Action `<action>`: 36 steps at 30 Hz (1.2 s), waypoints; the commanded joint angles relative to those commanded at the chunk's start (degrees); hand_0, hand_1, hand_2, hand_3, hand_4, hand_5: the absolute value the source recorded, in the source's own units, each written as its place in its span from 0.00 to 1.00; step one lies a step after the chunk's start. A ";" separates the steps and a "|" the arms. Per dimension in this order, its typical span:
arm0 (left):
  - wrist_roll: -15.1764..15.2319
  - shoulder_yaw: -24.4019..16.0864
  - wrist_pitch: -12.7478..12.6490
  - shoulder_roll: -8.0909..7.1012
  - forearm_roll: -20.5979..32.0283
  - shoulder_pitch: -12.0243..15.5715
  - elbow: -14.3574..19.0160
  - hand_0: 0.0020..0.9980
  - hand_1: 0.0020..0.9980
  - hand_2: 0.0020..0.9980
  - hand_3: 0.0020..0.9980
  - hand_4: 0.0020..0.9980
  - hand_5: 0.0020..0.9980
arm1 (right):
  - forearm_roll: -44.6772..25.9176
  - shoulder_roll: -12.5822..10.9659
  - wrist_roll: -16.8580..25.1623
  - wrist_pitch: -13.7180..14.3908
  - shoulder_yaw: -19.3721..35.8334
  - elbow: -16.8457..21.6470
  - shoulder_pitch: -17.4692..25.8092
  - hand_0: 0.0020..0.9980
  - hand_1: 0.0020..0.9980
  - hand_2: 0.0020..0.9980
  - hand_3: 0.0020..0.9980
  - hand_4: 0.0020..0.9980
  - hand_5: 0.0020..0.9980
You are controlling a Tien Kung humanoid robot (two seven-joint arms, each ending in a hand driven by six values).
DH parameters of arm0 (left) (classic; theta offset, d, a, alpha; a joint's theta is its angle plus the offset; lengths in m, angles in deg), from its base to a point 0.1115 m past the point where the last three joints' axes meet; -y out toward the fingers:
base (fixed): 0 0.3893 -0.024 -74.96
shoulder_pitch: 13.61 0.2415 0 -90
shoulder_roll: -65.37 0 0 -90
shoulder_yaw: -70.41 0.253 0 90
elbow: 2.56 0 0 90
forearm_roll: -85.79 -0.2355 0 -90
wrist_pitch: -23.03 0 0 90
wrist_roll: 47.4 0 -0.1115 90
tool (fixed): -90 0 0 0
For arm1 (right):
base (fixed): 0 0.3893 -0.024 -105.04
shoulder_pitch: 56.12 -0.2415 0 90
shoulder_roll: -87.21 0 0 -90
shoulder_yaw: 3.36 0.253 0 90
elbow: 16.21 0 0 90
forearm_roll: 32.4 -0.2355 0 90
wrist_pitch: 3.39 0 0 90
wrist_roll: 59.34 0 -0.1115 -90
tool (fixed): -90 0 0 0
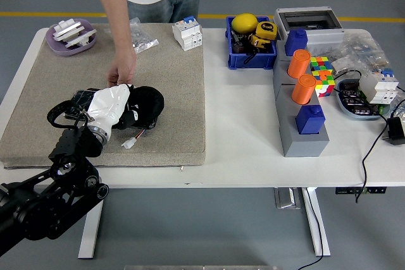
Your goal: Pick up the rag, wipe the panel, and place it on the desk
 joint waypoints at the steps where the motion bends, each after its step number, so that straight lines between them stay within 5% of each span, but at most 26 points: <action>1: -0.02 -0.16 0.03 -0.02 -0.04 0.03 -0.16 0.35 0.64 0.74 0.53 0.10 0.00 | -0.01 -0.01 -0.01 -0.02 -0.05 0.00 0.01 0.74 0.62 0.60 0.55 0.90 0.42; 36: 1.17 -10.81 -1.27 -3.40 -0.75 -0.28 -12.16 0.35 0.63 0.72 0.53 0.11 0.00 | 0.49 -0.02 -0.10 0.29 0.31 0.34 0.12 0.74 0.62 0.60 0.55 0.90 0.42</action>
